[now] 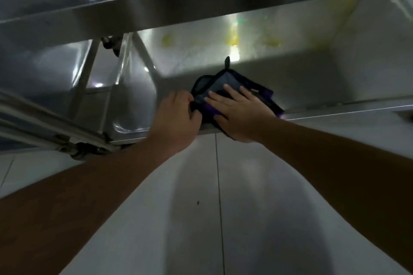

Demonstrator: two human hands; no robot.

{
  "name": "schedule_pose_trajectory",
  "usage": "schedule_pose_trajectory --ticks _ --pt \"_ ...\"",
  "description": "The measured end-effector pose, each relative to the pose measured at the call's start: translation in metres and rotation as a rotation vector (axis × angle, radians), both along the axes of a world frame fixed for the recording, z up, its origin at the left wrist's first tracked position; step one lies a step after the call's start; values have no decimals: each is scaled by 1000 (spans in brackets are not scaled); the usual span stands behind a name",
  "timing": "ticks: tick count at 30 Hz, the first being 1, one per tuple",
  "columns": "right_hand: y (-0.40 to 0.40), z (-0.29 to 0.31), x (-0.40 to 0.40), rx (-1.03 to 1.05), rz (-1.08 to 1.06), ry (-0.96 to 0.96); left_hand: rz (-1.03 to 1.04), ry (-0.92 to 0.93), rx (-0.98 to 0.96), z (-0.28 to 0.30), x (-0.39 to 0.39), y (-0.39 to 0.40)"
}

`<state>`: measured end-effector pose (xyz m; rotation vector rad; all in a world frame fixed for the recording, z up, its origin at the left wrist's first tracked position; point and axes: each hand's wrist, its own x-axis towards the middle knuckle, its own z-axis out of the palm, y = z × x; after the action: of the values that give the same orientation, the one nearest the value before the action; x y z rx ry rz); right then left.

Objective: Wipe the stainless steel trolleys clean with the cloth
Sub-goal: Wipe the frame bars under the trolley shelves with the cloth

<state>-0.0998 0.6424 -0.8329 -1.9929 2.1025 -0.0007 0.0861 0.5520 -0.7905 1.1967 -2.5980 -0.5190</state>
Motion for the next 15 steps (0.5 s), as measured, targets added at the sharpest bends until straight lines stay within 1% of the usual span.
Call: schedule_pose_trajectory --ticks 1,3,6,9,11,15 --pt "2 0 -6 -3 -1 -10 4 -9 -43 -1 -13 1" --pt "14 -2 -24 -19 -36 -30 28 -15 -71 -4 -36 6" --pt "48 -2 -69 -25 -100 -43 65 -38 -30 -9 -66 19" --pt "88 2 -128 -1 -180 3 60 -85 -1 -16 -89 34" --pt "117 5 -169 20 -285 35 53 -121 -14 -23 -102 42" --pt "162 10 -229 66 -585 25 123 -149 -13 -35 -112 54"
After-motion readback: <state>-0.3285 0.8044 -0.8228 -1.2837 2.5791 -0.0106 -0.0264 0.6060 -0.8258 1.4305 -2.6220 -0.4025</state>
